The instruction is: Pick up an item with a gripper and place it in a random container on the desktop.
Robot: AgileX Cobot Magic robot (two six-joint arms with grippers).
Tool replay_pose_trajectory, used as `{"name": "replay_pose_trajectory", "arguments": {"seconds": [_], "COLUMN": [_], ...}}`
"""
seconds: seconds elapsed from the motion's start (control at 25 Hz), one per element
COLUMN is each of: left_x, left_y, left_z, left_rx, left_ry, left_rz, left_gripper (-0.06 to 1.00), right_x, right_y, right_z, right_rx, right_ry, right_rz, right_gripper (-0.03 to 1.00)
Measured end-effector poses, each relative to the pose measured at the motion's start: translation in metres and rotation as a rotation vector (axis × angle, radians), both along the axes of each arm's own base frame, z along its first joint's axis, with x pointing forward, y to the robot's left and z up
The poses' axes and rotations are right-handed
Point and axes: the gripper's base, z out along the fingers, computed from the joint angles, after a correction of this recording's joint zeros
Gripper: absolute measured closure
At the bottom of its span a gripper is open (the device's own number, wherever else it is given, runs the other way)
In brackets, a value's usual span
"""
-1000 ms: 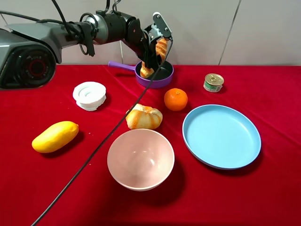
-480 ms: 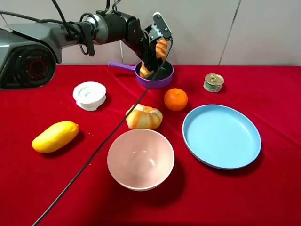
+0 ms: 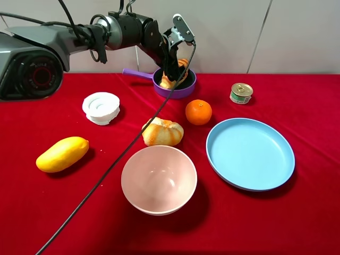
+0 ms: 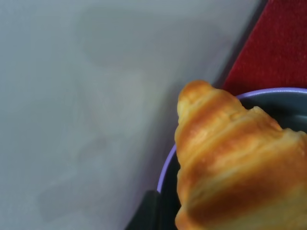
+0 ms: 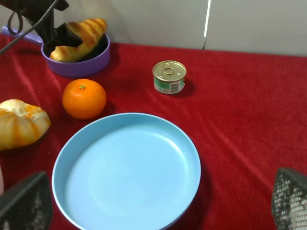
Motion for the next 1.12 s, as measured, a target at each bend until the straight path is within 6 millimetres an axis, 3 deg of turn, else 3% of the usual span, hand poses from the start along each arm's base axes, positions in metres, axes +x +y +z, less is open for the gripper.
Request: {"name": "replay_pose_trajectory", "arguments": {"seconds": [0.4, 0.76, 1.12], "left_x": [0.0, 0.0, -0.011], "left_y": [0.0, 0.0, 0.006], "left_z": [0.0, 0.0, 0.033], "left_rx": [-0.004, -0.005, 0.033], "left_ry": [0.003, 0.004, 0.065], "left_rz": [0.001, 0.002, 0.003], "left_gripper": [0.09, -0.04, -0.05], "right_x": [0.0, 0.0, 0.0], "right_y": [0.0, 0.0, 0.0], "right_z": [0.0, 0.0, 0.0], "right_rx": [0.0, 0.0, 0.001], "right_ry": [0.0, -0.001, -0.001], "right_rz": [0.0, 0.0, 0.0], "right_gripper": [0.27, 0.27, 0.27]}}
